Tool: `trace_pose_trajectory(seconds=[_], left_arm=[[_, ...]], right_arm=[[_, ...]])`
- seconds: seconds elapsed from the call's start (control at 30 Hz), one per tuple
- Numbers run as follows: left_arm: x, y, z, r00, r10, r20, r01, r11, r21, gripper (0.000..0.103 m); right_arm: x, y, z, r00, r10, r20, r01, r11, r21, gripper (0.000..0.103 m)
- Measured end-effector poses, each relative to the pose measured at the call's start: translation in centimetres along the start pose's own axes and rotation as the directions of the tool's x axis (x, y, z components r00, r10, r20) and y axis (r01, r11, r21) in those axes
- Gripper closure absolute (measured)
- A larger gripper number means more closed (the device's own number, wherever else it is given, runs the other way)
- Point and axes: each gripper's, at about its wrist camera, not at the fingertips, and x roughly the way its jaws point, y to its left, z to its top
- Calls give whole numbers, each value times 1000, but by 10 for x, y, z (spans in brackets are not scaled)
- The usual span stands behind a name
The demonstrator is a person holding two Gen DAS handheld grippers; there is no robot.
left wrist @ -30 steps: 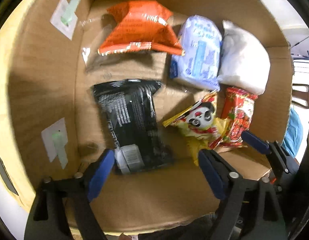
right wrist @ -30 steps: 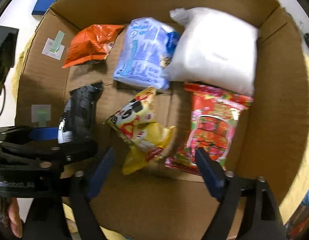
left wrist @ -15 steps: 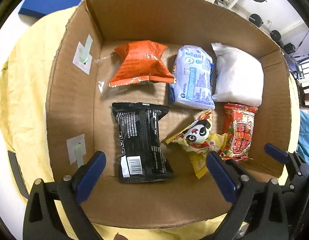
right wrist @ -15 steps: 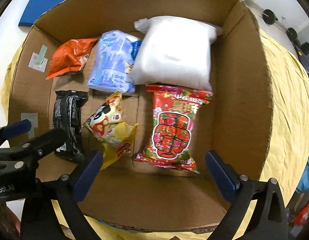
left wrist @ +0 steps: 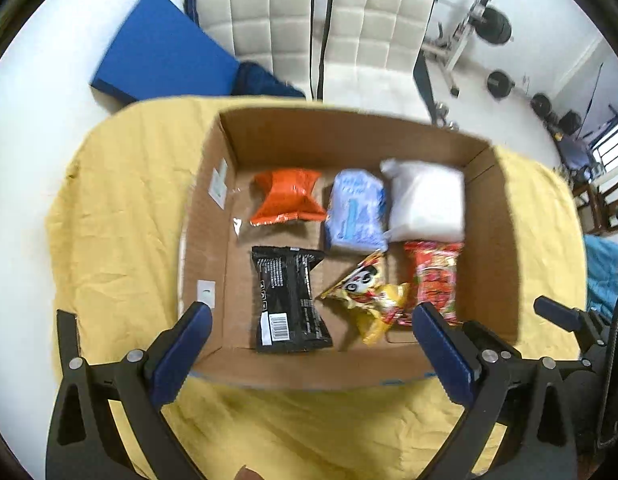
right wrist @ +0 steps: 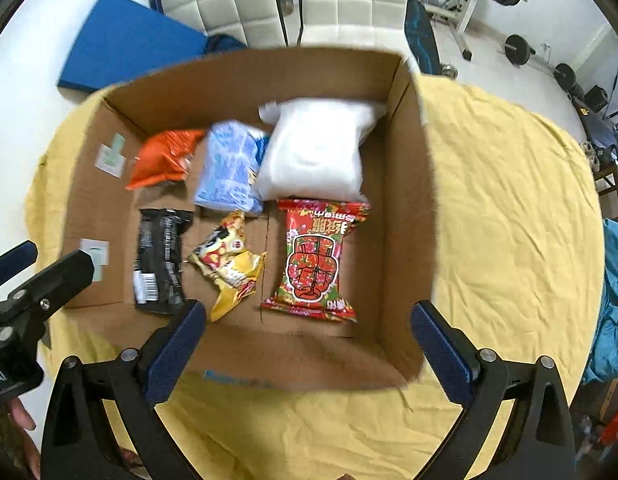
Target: Organize soft objects
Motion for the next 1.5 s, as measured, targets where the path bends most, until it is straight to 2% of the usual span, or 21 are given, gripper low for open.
trace_pose_trajectory(seconds=[0.17, 0.37, 0.53, 0.7, 0.8, 1.0, 1.2, 1.5], left_arm=[[-52, -8, -13, 995, 21, 97, -19, 1000, -13, 0], [-128, -21, -30, 973, 69, 220, -72, 997, 5, 0], [-168, -23, -45, 964, 63, 260, -61, 998, -14, 0], [-199, -26, -58, 955, 93, 281, -89, 996, -24, 0], [-214, -26, -64, 952, 80, 296, -74, 997, -30, 0], [-228, -30, -70, 946, 69, 316, -65, 998, -25, 0], [-236, -35, -74, 942, 55, 331, -53, 998, -18, 0], [-235, -39, -79, 946, 45, 321, -41, 999, -19, 0]], right_arm=[[-56, 3, -14, 997, 19, 69, -19, 1000, 3, 0], [-133, -2, -39, 989, 52, 138, -53, 999, 10, 0], [-189, -4, -60, 975, 52, 217, -53, 999, 1, 0], [-232, -6, -77, 961, 53, 270, -54, 999, -2, 0], [-257, -8, -85, 950, 49, 307, -48, 999, -9, 0], [-284, -11, -97, 938, 53, 343, -54, 999, -7, 0], [-291, -18, -103, 937, 44, 347, -52, 999, 14, 0], [-295, -21, -110, 934, 28, 357, -41, 999, 28, 0]])
